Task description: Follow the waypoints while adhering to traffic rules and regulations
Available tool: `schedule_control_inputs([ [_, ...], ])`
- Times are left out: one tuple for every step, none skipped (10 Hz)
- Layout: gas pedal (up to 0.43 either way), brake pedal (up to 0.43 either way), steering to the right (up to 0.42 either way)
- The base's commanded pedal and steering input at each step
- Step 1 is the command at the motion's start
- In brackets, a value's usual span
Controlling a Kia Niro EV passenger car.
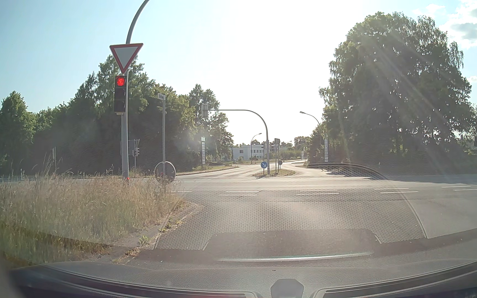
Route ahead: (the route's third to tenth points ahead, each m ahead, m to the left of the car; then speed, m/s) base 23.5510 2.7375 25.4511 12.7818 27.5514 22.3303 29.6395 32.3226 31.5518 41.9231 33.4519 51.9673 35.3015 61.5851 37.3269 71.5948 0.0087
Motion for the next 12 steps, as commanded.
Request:
schedule_control_inputs([
  [0.0,0.195,0.015],
  [0.0,0.195,0.015],
  [0.0,0.195,0.015],
  [0.0,0.195,0.015],
  [0.0,0.201,0.015],
  [0.0,0.201,0.015],
  [0.0,0.207,0.015],
  [0.0,0.207,0.015],
  [0.0,0.207,0.015],
  [0.0,0.201,0.015],
  [0.0,0.207,0.015],
  [0.0,0.207,0.015],
])
